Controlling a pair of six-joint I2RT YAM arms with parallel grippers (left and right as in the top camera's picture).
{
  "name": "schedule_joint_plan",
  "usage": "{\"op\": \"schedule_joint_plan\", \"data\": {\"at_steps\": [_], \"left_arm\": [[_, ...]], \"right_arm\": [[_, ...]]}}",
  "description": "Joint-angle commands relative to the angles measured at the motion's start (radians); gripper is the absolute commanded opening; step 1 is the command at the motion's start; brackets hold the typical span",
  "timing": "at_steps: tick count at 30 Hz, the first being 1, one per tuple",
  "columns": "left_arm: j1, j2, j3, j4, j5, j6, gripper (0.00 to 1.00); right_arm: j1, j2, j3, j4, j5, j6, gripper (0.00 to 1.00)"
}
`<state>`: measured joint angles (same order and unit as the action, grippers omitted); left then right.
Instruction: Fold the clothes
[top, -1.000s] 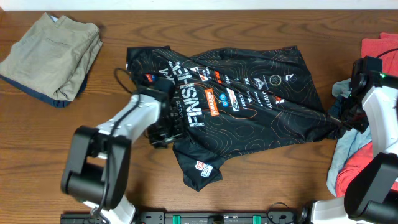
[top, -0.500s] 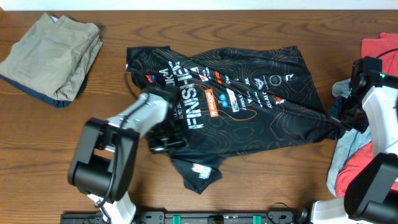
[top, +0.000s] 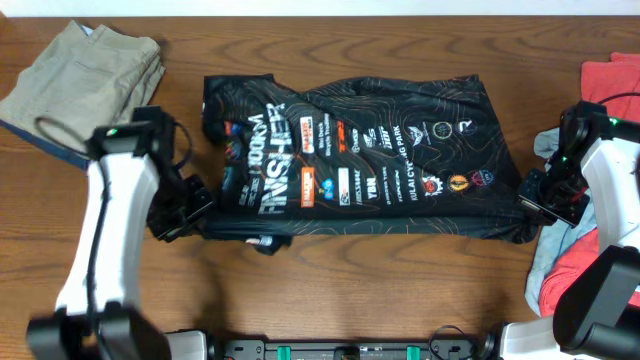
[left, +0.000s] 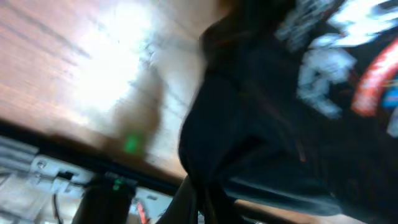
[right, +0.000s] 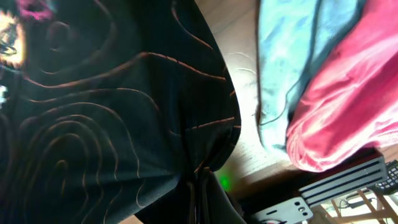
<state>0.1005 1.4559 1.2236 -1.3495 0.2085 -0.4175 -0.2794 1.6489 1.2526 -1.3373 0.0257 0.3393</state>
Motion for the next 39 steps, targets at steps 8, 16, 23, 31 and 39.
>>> {"op": "schedule_joint_plan", "data": {"at_steps": [8,16,23,31,39], "left_arm": [[0.011,-0.325,0.093,0.3,0.09,0.069,0.06],[0.011,-0.464,0.241,0.48,0.09,0.069,0.06],[0.011,-0.51,0.348,0.566,0.067,0.069,0.06],[0.011,-0.428,0.356,0.681,0.06,0.069,0.06],[0.01,-0.18,0.356,0.746,0.061,0.07,0.06]], "right_arm": [[0.0,-0.128,0.157,0.07,-0.113,-0.147,0.01],[0.0,-0.278,0.445,0.069,-0.113,-0.2,0.01],[0.0,-0.392,0.6,0.079,-0.112,-0.207,0.01],[0.0,-0.414,0.616,0.175,-0.113,-0.224,0.01],[0.013,-0.244,0.616,0.219,-0.202,-0.233,0.01]]}}
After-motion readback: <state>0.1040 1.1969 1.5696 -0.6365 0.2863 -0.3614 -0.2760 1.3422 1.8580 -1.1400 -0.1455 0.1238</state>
